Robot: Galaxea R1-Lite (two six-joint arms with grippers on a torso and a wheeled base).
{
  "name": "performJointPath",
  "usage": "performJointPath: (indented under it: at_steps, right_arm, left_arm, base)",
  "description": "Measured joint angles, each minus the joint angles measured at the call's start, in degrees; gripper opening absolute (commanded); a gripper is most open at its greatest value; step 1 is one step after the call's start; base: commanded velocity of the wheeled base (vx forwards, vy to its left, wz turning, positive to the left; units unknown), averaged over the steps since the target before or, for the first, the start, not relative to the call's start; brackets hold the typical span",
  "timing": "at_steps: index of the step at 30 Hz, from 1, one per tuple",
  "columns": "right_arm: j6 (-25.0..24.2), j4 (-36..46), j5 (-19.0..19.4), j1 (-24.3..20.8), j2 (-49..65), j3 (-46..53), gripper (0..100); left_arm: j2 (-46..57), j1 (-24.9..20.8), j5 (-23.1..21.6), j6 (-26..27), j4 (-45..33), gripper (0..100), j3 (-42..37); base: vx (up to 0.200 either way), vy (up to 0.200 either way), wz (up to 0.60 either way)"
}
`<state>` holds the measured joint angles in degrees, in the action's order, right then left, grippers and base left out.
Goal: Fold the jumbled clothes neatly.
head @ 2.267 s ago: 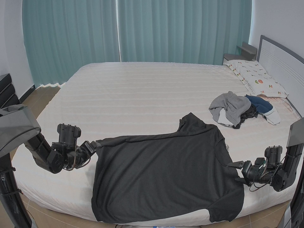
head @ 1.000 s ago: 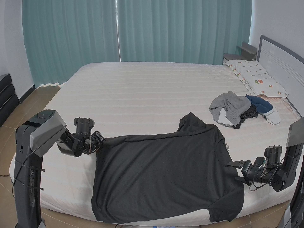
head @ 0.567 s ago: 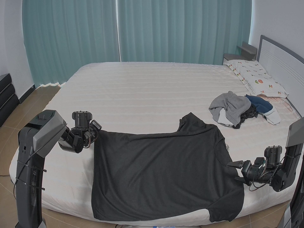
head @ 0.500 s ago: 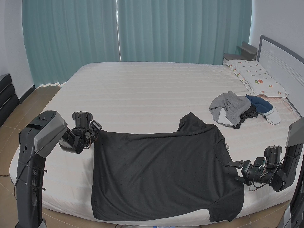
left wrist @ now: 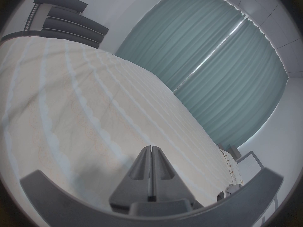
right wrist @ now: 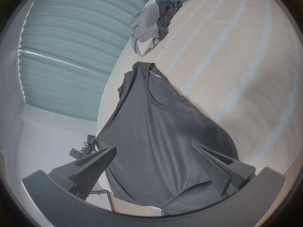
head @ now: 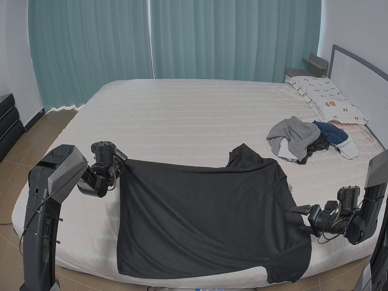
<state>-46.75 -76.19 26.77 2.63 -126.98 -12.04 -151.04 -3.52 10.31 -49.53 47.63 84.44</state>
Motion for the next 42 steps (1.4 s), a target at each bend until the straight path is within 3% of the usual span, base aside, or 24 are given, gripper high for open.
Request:
performJointPath:
  at_steps: [17, 18, 34, 42]
  right_arm:
    - [0.0, 0.02, 0.0, 0.0, -0.06, 0.0, 100]
    - [0.0, 0.0, 0.02, 0.0, -0.06, 0.01, 100]
    - [-2.71, -1.38, -1.23, 0.0, 1.27, -3.11, 100]
    - [-1.01, 4.67, -2.77, -0.49, 1.51, -14.96, 100]
  left_arm:
    - [-2.84, -0.2, 0.38, 2.51, -0.45, 0, 2.32]
    - [-3.01, -0.27, 0.38, 2.95, -0.5, 100, 2.32]
    - [-2.82, -0.28, 0.0, 1.08, -0.44, 100, -1.71]
    - [1.73, -0.35, -4.0, -2.01, -0.09, 100, -10.5]
  base:
    - [0.0, 0.0, 0.0]
    - [0.0, 0.0, 0.0]
    - [0.0, 0.0, 0.0]
    - [0.0, 0.0, 0.0]
